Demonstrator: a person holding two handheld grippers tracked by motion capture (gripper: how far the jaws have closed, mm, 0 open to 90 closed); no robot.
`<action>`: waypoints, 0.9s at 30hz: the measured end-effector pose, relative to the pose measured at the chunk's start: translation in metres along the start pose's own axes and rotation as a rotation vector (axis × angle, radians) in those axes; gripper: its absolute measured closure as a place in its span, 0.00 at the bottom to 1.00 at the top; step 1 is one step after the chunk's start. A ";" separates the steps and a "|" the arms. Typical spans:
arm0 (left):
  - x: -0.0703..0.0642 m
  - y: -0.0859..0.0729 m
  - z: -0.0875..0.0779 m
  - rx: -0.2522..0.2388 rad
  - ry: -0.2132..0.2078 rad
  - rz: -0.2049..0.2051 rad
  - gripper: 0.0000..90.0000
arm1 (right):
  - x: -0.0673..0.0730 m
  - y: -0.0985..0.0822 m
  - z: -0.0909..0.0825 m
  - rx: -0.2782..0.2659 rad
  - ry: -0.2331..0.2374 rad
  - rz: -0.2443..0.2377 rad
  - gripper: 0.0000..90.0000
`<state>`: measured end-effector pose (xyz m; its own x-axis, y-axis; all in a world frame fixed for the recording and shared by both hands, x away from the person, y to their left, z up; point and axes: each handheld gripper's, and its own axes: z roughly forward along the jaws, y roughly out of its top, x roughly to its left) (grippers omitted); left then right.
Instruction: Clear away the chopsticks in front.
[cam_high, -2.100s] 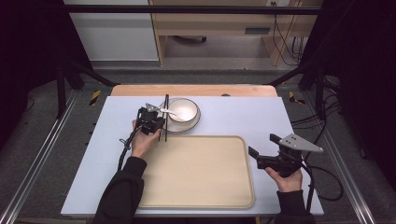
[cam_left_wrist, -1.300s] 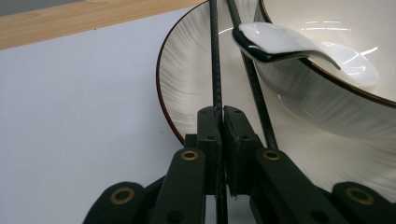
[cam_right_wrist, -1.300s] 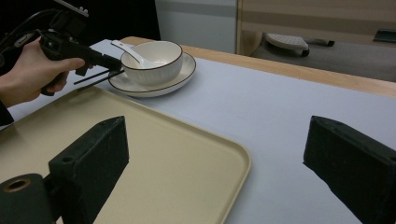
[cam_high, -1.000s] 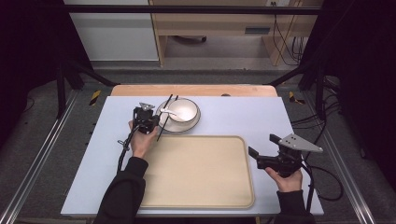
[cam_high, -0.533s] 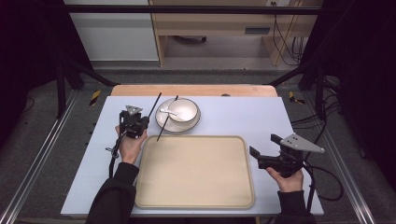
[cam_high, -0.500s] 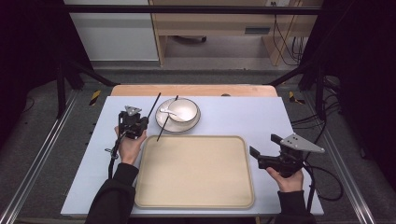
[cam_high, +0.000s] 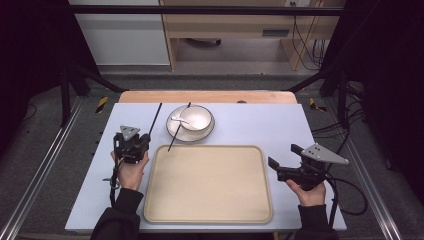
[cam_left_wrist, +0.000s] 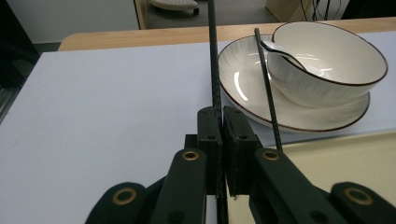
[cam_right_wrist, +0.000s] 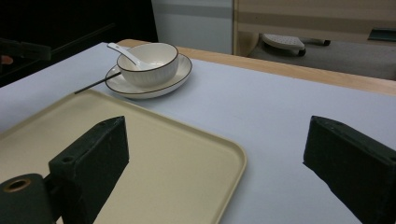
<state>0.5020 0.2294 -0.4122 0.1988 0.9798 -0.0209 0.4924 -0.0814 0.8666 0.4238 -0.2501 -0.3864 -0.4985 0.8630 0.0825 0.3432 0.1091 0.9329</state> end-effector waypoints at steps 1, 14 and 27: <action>-0.001 -0.001 -0.004 -0.004 0.004 0.001 0.95 | 0.000 0.000 0.000 0.000 0.000 0.000 0.08; -0.022 -0.026 -0.060 -0.085 0.027 -0.038 0.95 | 0.000 -0.001 -0.003 0.000 -0.008 0.001 0.07; -0.042 -0.077 -0.096 -0.139 0.044 -0.116 0.95 | 0.004 -0.001 -0.002 0.008 0.003 -0.002 0.07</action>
<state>0.3742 0.2119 -0.4295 0.1087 0.9885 -0.1052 0.3875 0.0553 0.9202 0.4201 -0.2474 -0.3867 -0.5017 0.8611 0.0822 0.3484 0.1143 0.9303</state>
